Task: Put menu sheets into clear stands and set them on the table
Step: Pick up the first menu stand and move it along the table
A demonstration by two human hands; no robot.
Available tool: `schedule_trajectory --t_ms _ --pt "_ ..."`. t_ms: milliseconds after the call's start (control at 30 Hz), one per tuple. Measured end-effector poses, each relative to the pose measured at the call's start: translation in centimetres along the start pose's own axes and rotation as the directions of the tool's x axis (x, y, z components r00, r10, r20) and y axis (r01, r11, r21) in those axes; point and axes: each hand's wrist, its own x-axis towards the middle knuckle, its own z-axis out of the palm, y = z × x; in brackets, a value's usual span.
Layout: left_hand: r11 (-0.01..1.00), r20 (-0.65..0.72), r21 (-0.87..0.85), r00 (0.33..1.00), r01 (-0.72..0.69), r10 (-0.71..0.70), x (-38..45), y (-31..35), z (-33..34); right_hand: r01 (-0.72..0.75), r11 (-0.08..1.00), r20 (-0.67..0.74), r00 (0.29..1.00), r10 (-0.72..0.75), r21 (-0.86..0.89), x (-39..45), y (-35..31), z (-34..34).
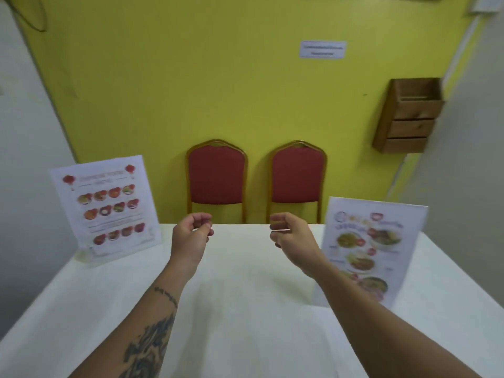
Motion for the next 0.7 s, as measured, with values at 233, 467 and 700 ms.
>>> schedule_trajectory --t_ms 233,467,700 --pt "0.997 0.191 -0.057 0.981 0.051 -0.039 -5.7 -0.3 9.7 -0.058 0.998 -0.124 0.991 0.055 -0.021 -6.0 3.6 -9.8" --pt "0.995 0.334 -0.039 0.940 0.091 -0.073 -8.1 0.1 16.2 -0.145 0.988 -0.322 0.934 0.153 0.048 -7.6 5.6 -17.3" --pt "0.998 0.366 0.001 0.929 0.058 -0.054 -6.8 -0.5 20.4 -0.181 0.977 -0.489 0.846 0.213 0.113 -6.3 6.4 -21.3"
